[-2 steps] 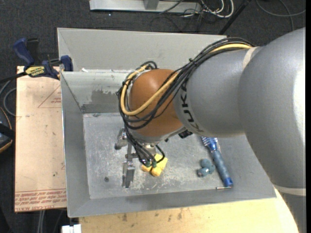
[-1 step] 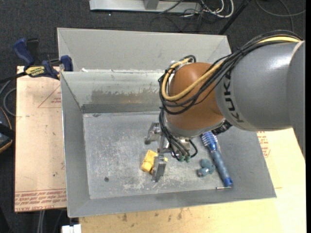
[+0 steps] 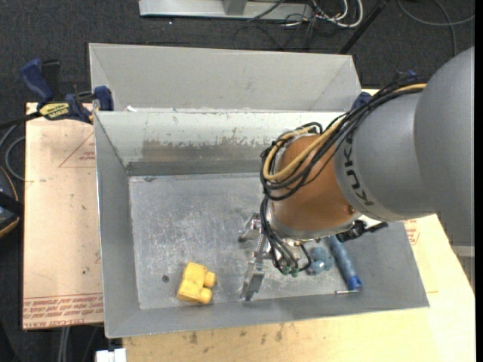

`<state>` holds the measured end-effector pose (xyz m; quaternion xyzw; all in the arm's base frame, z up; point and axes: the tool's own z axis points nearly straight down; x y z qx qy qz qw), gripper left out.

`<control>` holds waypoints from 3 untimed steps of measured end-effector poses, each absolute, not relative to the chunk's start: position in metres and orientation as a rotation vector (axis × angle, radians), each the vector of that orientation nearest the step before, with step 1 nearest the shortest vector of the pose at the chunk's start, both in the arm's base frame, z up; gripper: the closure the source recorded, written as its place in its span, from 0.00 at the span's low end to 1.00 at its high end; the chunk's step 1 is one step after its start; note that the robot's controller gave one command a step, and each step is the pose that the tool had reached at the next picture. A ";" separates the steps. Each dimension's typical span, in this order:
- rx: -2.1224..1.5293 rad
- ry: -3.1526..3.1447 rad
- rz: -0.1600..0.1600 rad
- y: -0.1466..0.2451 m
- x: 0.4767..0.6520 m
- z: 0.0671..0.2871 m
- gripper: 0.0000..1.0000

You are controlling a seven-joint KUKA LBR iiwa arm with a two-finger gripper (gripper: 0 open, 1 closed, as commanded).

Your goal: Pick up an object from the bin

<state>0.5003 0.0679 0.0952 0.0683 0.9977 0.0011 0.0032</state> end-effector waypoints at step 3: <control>0.187 3.136 0.001 0.144 0.499 0.082 1.00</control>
Offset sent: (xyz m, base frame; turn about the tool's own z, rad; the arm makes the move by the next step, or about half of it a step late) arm 0.0092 0.1637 -0.0213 -0.0832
